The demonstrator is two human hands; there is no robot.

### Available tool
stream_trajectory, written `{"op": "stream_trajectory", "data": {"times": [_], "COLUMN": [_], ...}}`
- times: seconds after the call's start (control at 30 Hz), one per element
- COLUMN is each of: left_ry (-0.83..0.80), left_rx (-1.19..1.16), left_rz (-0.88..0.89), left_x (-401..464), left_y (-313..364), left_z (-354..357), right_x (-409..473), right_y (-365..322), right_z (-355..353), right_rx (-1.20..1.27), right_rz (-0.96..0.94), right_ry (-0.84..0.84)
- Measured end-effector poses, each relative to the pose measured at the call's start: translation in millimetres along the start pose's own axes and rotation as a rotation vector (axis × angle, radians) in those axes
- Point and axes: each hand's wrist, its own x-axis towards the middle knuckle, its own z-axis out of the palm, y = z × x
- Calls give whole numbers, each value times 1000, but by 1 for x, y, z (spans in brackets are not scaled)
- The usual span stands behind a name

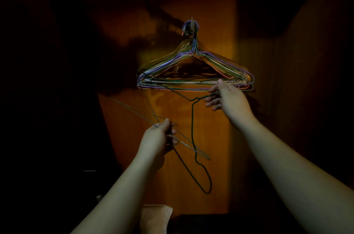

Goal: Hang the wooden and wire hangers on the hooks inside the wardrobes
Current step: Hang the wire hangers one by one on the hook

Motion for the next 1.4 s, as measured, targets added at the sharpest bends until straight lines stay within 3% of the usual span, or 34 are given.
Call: {"op": "stream_trajectory", "data": {"times": [0.2,0.53,0.8,0.93,1.13,1.4], "left_ry": [138,120,113,93,101,96], "left_rx": [151,-179,-278,-220,-159,-68], "left_rz": [79,24,-14,-17,14,78], "left_x": [-9,-20,-13,-8,-1,3], "left_y": [-20,-33,-35,-38,-44,-48], "left_z": [1,11,11,12,16,19], "right_x": [15,21,25,21,2,15], "right_y": [2,-10,-9,-2,14,16], "right_z": [-6,8,15,26,55,63], "right_rx": [110,66,53,15,-79,164], "right_rz": [79,-17,-58,-15,168,104], "right_ry": [-7,-65,-45,-82,-302,-177]}}
